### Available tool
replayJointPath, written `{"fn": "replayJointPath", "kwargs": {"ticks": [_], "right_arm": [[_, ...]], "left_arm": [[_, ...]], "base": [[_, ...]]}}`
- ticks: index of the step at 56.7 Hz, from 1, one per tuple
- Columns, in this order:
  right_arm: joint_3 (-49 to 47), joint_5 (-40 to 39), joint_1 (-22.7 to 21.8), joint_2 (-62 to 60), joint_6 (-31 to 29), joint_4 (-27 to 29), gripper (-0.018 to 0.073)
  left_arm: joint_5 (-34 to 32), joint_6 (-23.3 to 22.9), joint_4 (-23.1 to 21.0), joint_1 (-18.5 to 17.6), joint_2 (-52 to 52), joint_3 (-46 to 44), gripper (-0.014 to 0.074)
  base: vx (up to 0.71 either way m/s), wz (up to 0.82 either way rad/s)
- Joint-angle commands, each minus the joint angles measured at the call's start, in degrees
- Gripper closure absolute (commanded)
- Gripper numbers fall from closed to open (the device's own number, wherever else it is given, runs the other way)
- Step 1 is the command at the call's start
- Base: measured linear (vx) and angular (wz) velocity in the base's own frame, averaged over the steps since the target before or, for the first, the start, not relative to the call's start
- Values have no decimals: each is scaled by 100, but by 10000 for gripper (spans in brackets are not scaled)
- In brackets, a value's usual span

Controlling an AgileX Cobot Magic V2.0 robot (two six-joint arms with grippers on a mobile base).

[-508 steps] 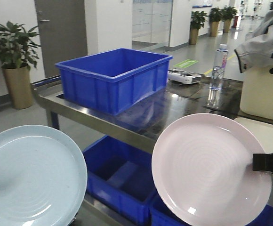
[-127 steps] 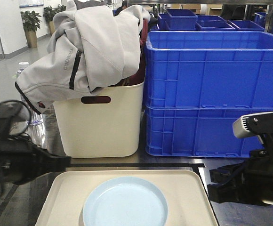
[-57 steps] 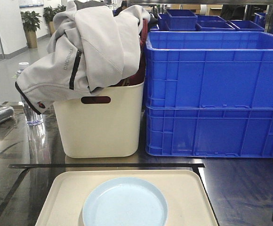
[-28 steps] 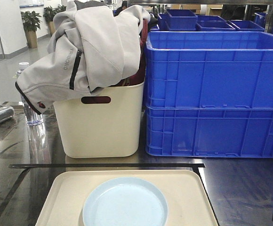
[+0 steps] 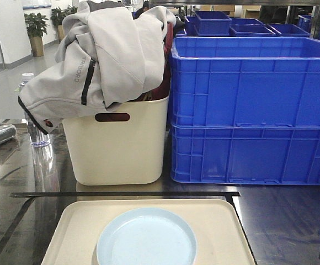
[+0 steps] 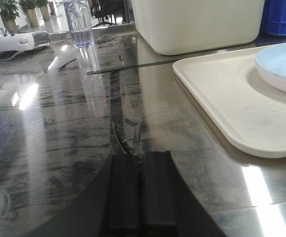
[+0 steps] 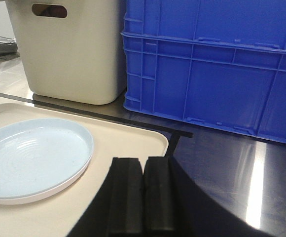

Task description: Grab plate from conveyor and place on tray

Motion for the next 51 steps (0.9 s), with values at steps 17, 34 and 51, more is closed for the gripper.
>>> {"fn": "replayJointPath", "kwargs": {"ticks": [17,34,51], "right_arm": [[-174,-480,-3,21,-35,-3,568],[152,-582,-97,-108,-26,-471,568],[2146,-670,-1467,-2172,851,-1168,568]], "left_arm": [[-442,-57,-20,11,-107,146,596],[-443,-52,-20,11,-107,146,596],[-443,-52,-20,11,-107,146,596]], "base": [[0,0],[0,0],[0,0]]}}
